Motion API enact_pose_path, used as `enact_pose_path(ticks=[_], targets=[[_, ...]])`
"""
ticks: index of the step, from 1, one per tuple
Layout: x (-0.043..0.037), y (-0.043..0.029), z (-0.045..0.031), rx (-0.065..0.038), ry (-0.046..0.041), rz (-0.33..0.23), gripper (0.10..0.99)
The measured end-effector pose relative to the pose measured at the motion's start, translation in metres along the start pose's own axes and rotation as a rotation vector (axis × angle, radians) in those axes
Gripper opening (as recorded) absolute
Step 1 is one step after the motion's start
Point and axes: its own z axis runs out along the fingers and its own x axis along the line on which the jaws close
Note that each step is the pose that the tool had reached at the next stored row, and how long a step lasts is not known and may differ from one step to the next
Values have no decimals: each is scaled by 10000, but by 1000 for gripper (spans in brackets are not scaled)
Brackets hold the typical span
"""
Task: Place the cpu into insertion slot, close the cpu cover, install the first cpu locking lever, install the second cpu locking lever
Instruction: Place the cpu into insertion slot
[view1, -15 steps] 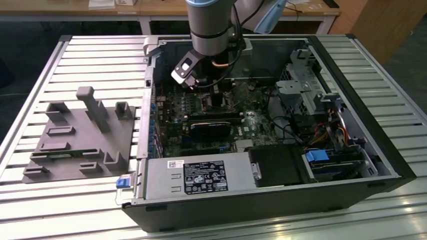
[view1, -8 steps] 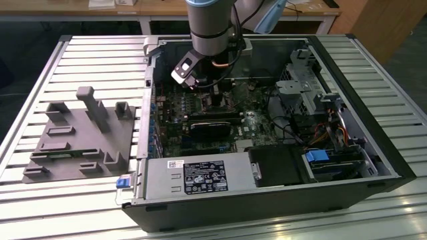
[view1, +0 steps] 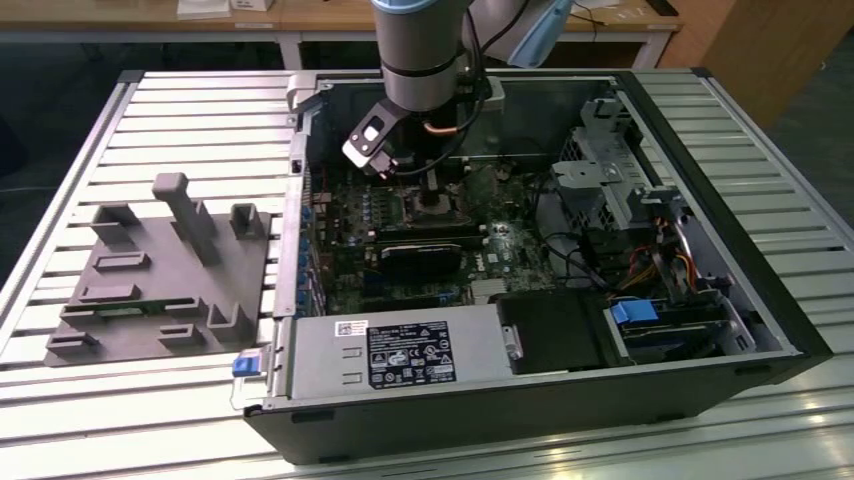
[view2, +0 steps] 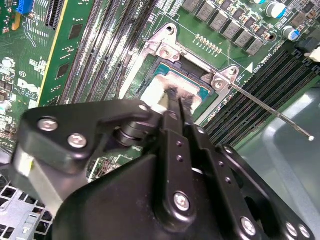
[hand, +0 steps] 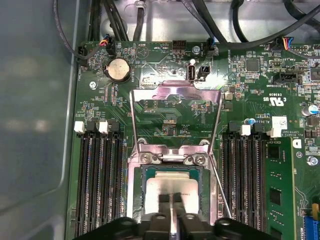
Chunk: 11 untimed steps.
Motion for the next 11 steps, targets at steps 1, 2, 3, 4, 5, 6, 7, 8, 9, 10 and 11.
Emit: enact_pose_path(ticks=[1, 2, 3, 4, 5, 6, 7, 8, 9, 10, 11], targets=[[0, 0, 0, 0, 0, 0, 176], [0, 0, 0, 0, -1, 0, 118], [0, 0, 0, 0, -2, 0, 118], [0, 0, 0, 0, -2, 0, 106], [0, 0, 0, 0, -3, 0, 106], [0, 0, 0, 0, -3, 0, 106], [0, 0, -1, 1, -11, -1, 106], [1, 0, -4, 1, -32, -3, 106], [1, 1, -6, 1, -56, -5, 106], [0, 1, -7, 0, -70, -8, 106], [0, 1, -7, 0, -81, -10, 106]])
